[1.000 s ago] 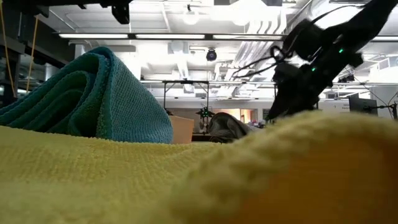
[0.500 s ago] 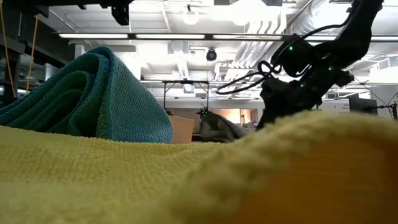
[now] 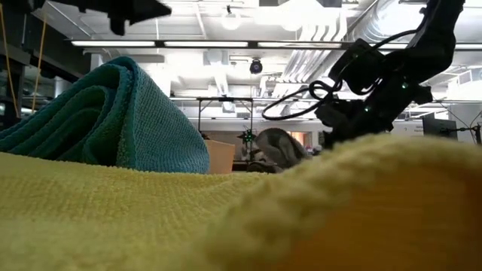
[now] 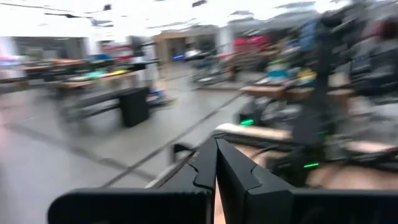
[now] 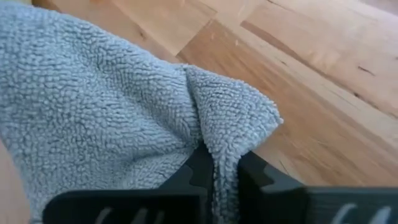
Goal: Fold microfiber towels
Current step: Put the gray microfiber cloth into the orange bin
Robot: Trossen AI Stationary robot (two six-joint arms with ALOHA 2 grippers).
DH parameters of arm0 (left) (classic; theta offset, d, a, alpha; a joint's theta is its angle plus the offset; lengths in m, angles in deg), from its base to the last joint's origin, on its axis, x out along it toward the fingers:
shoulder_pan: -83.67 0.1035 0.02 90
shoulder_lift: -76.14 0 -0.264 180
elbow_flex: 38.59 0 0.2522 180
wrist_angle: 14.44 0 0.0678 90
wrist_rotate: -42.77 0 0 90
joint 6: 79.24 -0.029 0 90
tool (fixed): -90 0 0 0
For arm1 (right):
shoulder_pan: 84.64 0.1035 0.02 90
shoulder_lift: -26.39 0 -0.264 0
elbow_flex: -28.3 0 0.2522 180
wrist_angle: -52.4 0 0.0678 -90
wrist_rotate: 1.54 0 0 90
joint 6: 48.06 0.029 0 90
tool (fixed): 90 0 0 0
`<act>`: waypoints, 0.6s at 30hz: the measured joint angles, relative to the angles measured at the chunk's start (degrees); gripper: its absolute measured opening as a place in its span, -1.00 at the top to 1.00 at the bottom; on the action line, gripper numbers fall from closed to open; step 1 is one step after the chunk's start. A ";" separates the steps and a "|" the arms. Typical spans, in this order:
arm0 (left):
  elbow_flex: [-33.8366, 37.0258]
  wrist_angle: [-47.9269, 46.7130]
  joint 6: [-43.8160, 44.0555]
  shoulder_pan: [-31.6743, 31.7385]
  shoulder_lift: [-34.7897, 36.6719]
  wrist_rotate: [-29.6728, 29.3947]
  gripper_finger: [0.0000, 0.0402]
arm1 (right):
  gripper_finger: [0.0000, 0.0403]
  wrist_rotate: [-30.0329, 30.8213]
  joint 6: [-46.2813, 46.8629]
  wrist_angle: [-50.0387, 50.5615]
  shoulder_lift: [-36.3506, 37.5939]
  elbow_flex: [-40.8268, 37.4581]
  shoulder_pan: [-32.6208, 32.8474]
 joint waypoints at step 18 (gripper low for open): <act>2.30 1.23 -0.87 -5.12 2.70 -9.11 1.00 | 1.00 1.87 -16.77 26.14 4.35 25.59 -0.95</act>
